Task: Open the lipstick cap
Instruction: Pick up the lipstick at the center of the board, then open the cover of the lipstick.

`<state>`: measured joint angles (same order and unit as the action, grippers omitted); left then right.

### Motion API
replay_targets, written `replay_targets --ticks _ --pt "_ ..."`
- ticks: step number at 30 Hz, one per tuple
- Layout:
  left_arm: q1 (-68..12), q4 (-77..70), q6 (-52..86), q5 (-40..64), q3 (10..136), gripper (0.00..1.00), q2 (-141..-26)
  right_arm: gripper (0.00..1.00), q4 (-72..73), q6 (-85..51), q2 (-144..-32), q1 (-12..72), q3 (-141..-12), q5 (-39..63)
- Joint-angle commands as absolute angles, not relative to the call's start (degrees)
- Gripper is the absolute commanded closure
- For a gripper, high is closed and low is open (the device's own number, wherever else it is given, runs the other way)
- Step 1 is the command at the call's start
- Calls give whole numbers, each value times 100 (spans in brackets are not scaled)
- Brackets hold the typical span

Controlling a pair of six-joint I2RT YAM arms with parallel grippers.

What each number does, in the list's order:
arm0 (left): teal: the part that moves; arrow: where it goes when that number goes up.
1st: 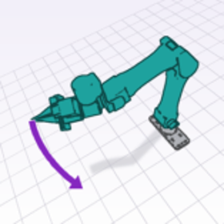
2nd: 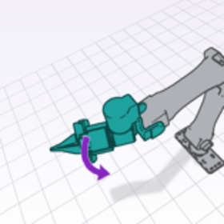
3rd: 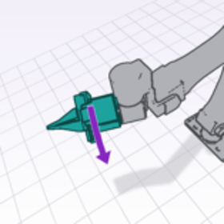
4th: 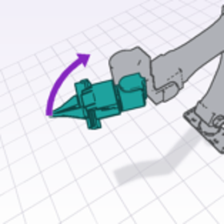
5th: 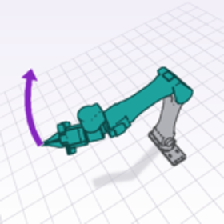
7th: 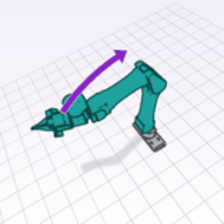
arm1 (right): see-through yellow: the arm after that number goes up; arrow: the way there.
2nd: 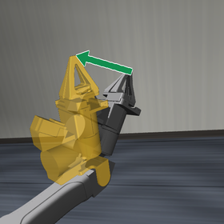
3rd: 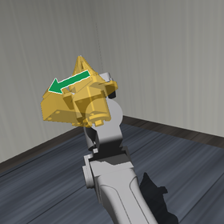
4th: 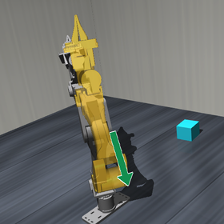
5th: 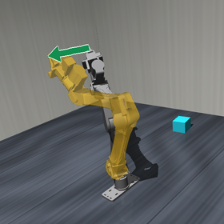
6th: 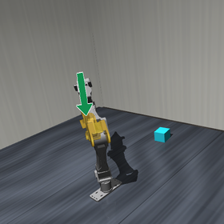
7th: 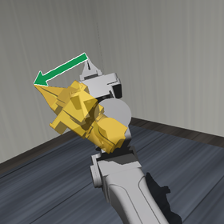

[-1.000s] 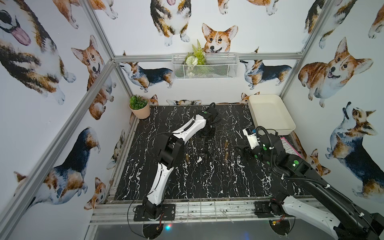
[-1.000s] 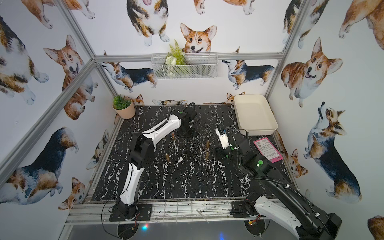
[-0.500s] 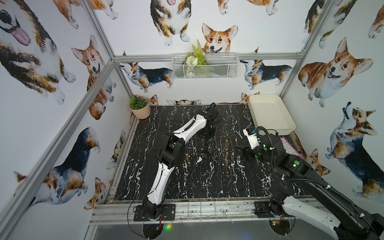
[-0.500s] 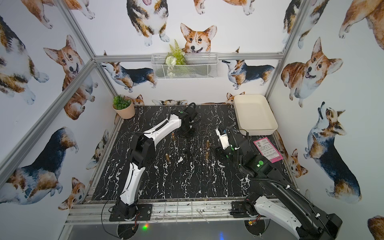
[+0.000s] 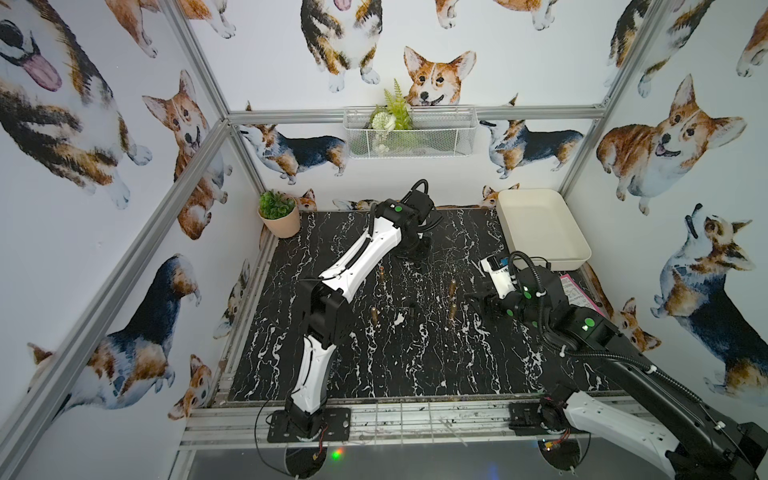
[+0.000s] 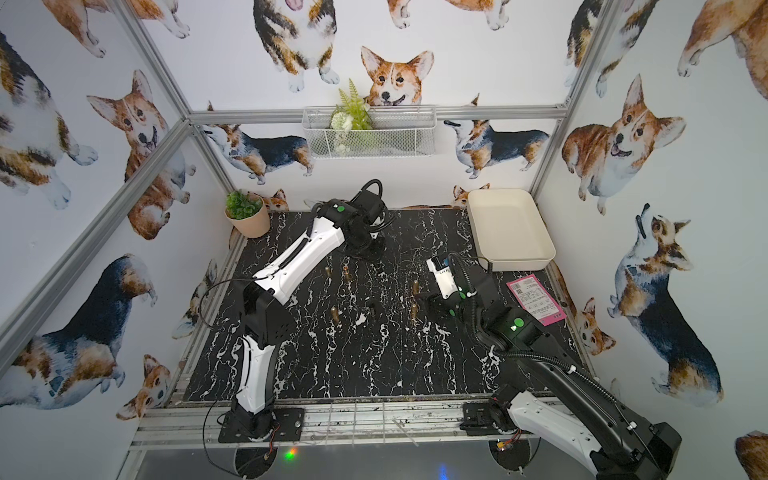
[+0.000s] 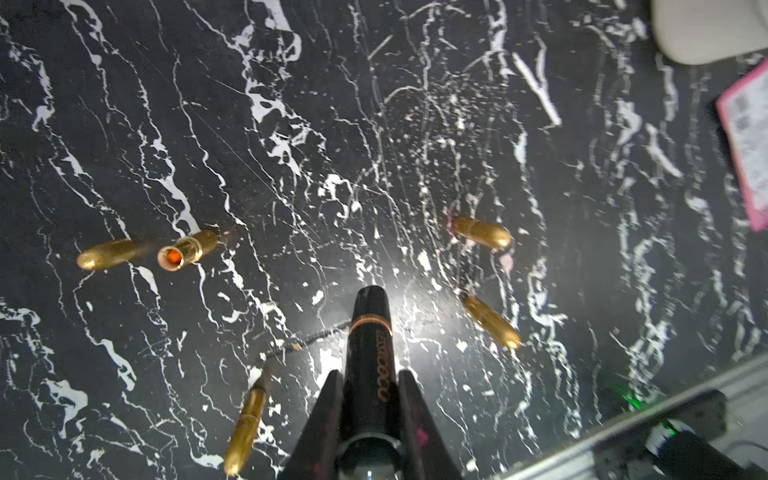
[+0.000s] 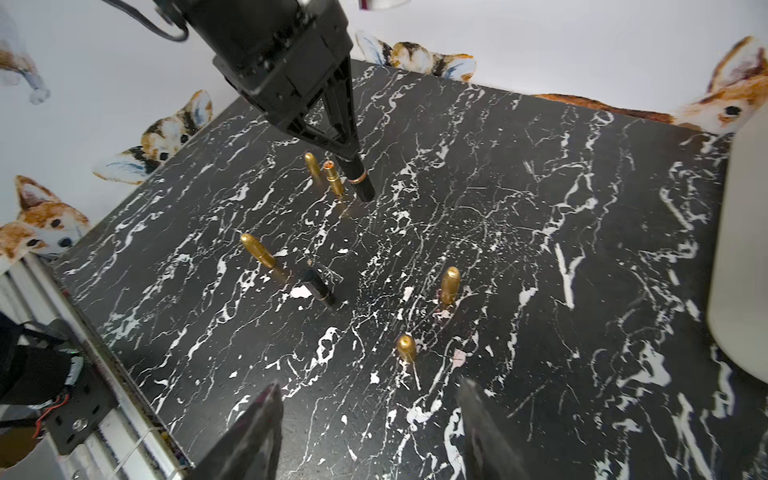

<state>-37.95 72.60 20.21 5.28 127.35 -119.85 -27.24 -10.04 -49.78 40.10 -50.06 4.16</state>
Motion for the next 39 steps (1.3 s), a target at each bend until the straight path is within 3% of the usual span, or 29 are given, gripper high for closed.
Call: replay_targets --ticks 1,15,39 --pt "-3889 7644 2237 1142 12864 83 -11625 31 -2310 -788 -5068 4008 -5109 1038" --pt "-4635 7921 2680 2278 13043 83 -10749 32 -2009 -415 -5651 4051 -5478 1854" --pt "-4759 8220 2541 2532 13125 82 -10748 61 -1872 -403 -5721 4054 -5369 1754"
